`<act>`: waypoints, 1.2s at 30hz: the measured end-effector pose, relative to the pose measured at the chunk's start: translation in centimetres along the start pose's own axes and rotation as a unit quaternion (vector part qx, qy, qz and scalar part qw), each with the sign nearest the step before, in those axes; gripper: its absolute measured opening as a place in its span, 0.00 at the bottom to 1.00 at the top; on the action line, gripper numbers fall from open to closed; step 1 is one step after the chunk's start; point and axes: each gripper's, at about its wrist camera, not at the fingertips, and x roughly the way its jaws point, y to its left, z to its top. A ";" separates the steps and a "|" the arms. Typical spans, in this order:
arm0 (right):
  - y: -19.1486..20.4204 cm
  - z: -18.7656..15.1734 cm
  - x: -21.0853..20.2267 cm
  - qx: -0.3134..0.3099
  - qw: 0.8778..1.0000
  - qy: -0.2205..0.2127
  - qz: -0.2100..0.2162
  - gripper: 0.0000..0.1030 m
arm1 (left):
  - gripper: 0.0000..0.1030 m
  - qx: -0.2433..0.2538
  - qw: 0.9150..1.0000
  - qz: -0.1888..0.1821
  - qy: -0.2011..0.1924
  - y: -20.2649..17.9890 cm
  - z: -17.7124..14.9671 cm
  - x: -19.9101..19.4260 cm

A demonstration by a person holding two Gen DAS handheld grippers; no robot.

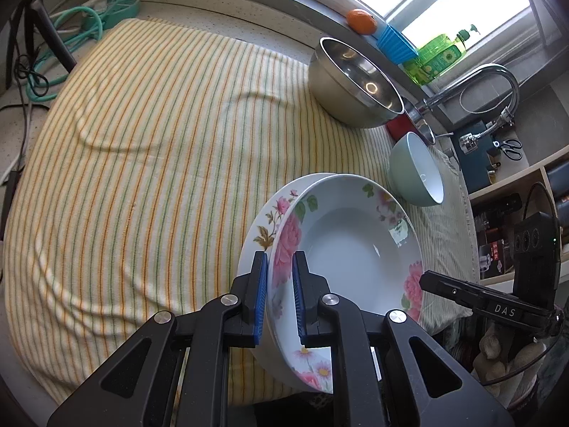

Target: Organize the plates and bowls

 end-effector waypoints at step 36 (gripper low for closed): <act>1.2 2.7 -8.5 -0.044 0.979 -0.197 -0.007 0.40 | 0.11 -0.025 0.995 0.033 -0.096 0.9 3.0 -6.3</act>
